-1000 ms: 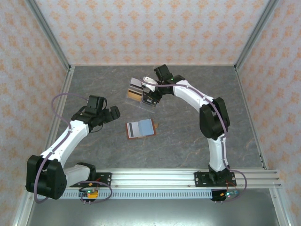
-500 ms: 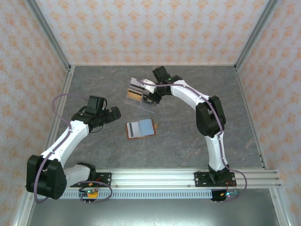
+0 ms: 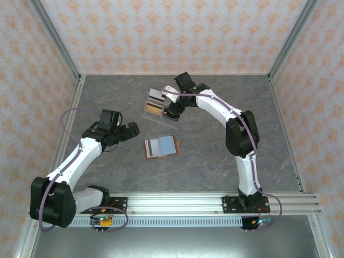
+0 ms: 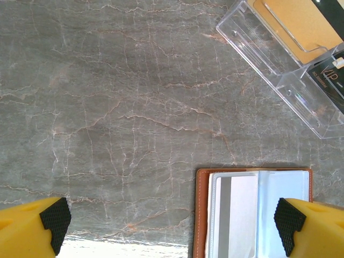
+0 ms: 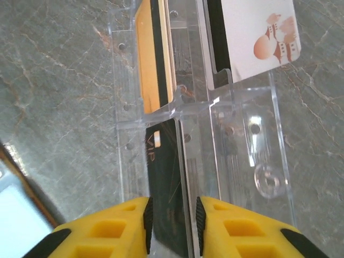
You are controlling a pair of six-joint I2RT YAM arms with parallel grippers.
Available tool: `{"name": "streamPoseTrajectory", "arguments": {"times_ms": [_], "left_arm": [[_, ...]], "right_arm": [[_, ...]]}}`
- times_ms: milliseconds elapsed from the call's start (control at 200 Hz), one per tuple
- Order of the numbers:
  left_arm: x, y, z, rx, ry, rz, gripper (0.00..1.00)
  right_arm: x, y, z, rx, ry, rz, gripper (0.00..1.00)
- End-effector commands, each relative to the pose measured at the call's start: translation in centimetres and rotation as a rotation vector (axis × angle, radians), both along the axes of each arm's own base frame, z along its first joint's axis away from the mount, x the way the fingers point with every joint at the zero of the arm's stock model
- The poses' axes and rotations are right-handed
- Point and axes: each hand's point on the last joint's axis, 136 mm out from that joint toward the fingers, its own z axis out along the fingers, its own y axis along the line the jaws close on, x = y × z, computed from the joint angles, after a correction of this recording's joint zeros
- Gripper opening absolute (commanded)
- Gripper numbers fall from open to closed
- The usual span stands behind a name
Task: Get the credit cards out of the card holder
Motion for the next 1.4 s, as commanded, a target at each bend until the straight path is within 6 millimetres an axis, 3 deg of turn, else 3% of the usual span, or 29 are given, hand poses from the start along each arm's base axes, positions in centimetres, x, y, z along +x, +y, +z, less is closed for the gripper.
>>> {"name": "streamPoseTrajectory", "arguments": {"times_ms": [0, 260, 390, 631, 816, 891, 1056, 1306, 1396], "left_arm": [[0.0, 0.1, 0.3, -0.024, -0.01, 0.034, 1.0], [-0.2, 0.3, -0.5, -0.031, 0.024, 0.064, 1.0], [-0.4, 0.2, -1.0, -0.042, 0.044, 0.075, 1.0], [-0.5, -0.1, -1.9, -0.081, 0.076, 0.105, 1.0], [-0.4, -1.3, -2.2, -0.131, 0.08, 0.069, 0.97], [-0.4, -2.1, -2.3, -0.166, 0.079, 0.048, 0.91], [-0.3, -3.3, -2.6, -0.217, 0.071, 0.034, 0.85], [0.3, -6.6, -3.1, -0.294, 0.079, -0.015, 0.59], [0.6, -7.9, -3.3, -0.303, 0.079, -0.024, 0.55]], "right_arm": [[-1.3, 0.1, 4.8, 0.092, -0.028, -0.169, 0.34], [-6.0, 0.9, 1.7, 0.122, 0.218, -0.539, 0.42], [-9.7, 3.1, -0.1, 0.045, 0.274, -0.564, 0.44], [-12.7, 5.2, -4.4, 0.025, 0.406, -0.661, 0.41], [-14.2, 7.1, -6.0, 0.105, 0.531, -0.639, 0.34], [-14.3, 7.1, -6.9, 0.106, 0.56, -0.648, 0.27], [-14.3, 6.9, -9.0, 0.103, 0.617, -0.68, 0.2], [-14.2, 6.2, -10.7, 0.094, 0.631, -0.701, 0.17], [-14.2, 6.1, -11.0, 0.102, 0.646, -0.703, 0.15]]}}
